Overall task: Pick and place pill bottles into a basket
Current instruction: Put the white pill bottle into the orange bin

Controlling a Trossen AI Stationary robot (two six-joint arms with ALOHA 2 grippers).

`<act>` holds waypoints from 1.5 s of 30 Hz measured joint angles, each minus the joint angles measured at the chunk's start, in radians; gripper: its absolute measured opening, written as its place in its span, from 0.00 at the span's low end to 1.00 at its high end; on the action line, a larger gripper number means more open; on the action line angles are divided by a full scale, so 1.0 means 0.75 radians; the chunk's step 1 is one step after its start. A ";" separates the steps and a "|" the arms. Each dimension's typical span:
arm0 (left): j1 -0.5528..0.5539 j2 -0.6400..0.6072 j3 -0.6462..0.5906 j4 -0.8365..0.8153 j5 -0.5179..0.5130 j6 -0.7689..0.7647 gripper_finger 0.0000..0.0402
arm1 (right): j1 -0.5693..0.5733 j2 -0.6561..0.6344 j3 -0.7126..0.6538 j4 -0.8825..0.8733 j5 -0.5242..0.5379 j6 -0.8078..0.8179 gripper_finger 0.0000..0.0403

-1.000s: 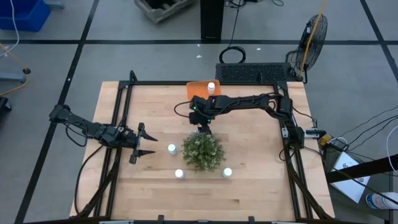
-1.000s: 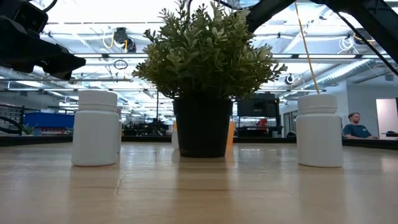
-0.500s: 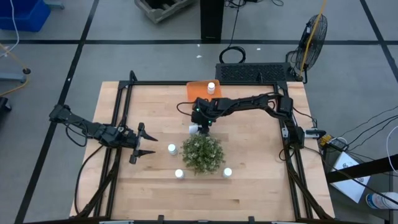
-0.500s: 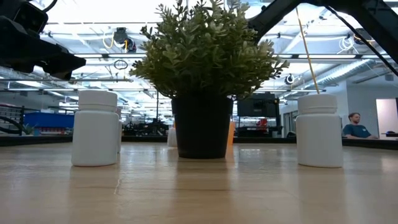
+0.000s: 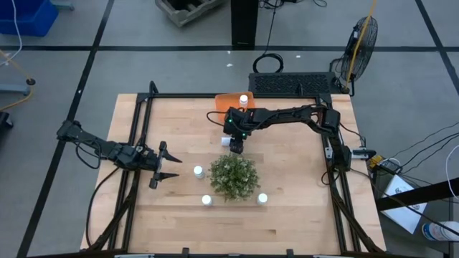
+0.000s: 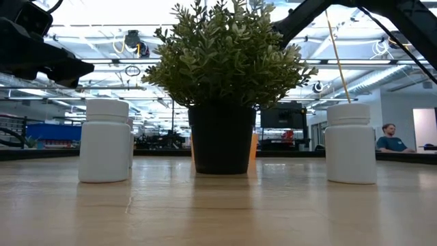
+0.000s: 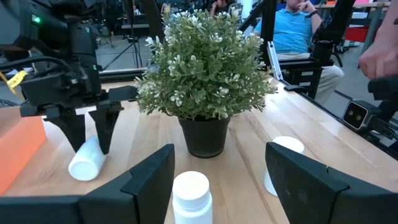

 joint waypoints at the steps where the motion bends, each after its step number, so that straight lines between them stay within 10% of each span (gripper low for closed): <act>1: 0.000 0.000 0.000 0.000 -0.001 0.000 0.64 | 0.000 0.000 0.000 -0.006 0.011 0.001 0.41; 16: 0.000 0.001 -0.001 0.050 -0.002 -0.034 0.64 | 0.001 -0.213 -0.002 -0.070 0.184 0.077 0.41; 29: 0.000 0.000 -0.001 1.178 -0.161 -0.796 0.64 | 0.010 -0.586 0.002 -0.029 0.180 0.423 0.41; 45: 0.000 0.002 0.018 1.608 -0.241 -0.695 0.64 | 0.181 -0.647 0.002 0.027 0.244 0.531 0.41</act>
